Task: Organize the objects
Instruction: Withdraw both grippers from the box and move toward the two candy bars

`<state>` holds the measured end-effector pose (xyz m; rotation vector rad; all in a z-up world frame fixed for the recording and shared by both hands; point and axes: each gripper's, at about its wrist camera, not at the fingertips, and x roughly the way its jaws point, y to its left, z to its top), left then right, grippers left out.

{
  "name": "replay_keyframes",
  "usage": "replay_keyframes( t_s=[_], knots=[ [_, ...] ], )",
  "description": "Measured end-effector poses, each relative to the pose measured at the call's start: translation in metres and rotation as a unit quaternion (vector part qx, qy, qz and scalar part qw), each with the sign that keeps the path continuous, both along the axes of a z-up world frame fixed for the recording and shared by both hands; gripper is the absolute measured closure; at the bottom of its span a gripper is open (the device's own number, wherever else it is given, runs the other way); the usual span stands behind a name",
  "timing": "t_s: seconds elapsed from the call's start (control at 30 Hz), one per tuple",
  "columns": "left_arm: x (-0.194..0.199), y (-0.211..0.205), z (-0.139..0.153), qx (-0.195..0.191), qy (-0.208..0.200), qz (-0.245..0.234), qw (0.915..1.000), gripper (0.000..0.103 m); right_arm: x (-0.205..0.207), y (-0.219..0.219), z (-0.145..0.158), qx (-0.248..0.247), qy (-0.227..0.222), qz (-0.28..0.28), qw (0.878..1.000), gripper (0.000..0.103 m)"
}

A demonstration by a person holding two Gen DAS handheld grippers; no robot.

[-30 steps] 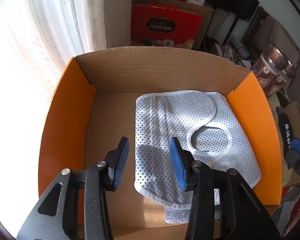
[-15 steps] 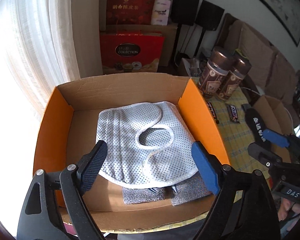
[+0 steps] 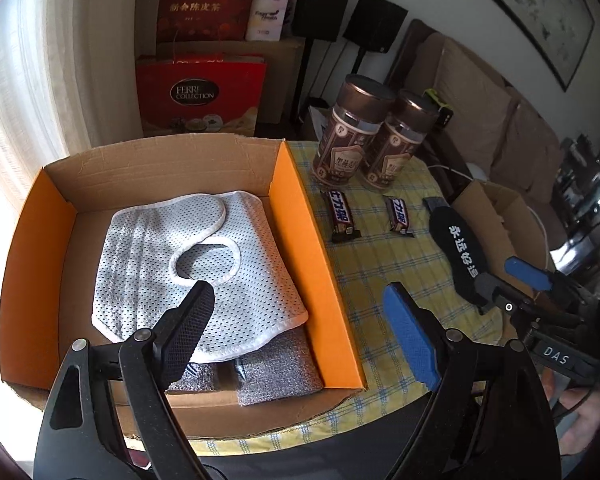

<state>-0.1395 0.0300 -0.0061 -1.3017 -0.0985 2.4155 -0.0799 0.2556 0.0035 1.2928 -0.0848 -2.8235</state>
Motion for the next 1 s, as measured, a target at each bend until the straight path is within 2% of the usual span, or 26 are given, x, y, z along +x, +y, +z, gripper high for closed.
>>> replay_keyframes(
  t_s=[0.37, 0.53, 0.6, 0.63, 0.67, 0.7, 0.73, 0.8, 1.0],
  knots=[
    [-0.009, 0.045, -0.005, -0.008, 0.005, -0.012, 0.9999, 0.013, -0.004, 0.052, -0.014, -0.006, -0.009, -0.042, 0.999, 0.025],
    [-0.030, 0.075, -0.004, -0.038, 0.007, -0.020, 0.9991, 0.013, -0.024, 0.058, -0.020, -0.007, -0.007, -0.038, 0.999, 0.027],
    [-0.040, 0.088, -0.005, -0.053, 0.008, -0.023, 0.9983, 0.021, -0.035, 0.058, -0.023, -0.005, -0.006, -0.030, 1.000, 0.033],
    [-0.046, 0.095, -0.007, -0.061, 0.004, -0.024, 0.9978, 0.025, -0.042, 0.058, -0.026, -0.005, -0.008, -0.027, 1.000, 0.041],
    [-0.052, 0.100, -0.010, -0.068, -0.002, -0.024, 0.9974, 0.033, -0.049, 0.058, -0.029, -0.008, -0.013, -0.021, 1.000, 0.057],
    [-0.059, 0.105, -0.014, -0.072, -0.012, -0.026, 0.9970, 0.042, -0.057, 0.059, -0.033, -0.015, -0.021, -0.016, 1.000, 0.063],
    [-0.066, 0.110, -0.018, -0.073, -0.024, -0.028, 0.9967, 0.046, -0.064, 0.060, -0.037, -0.022, -0.028, -0.014, 0.999, 0.069],
    [-0.079, 0.117, -0.027, -0.073, -0.050, -0.029, 0.9957, 0.053, -0.076, 0.064, -0.045, -0.036, -0.036, -0.015, 0.999, 0.069],
    [-0.104, 0.137, -0.050, -0.101, -0.087, -0.022, 0.9909, 0.055, -0.105, 0.075, -0.061, -0.062, -0.053, -0.020, 0.996, 0.069]
  ],
)
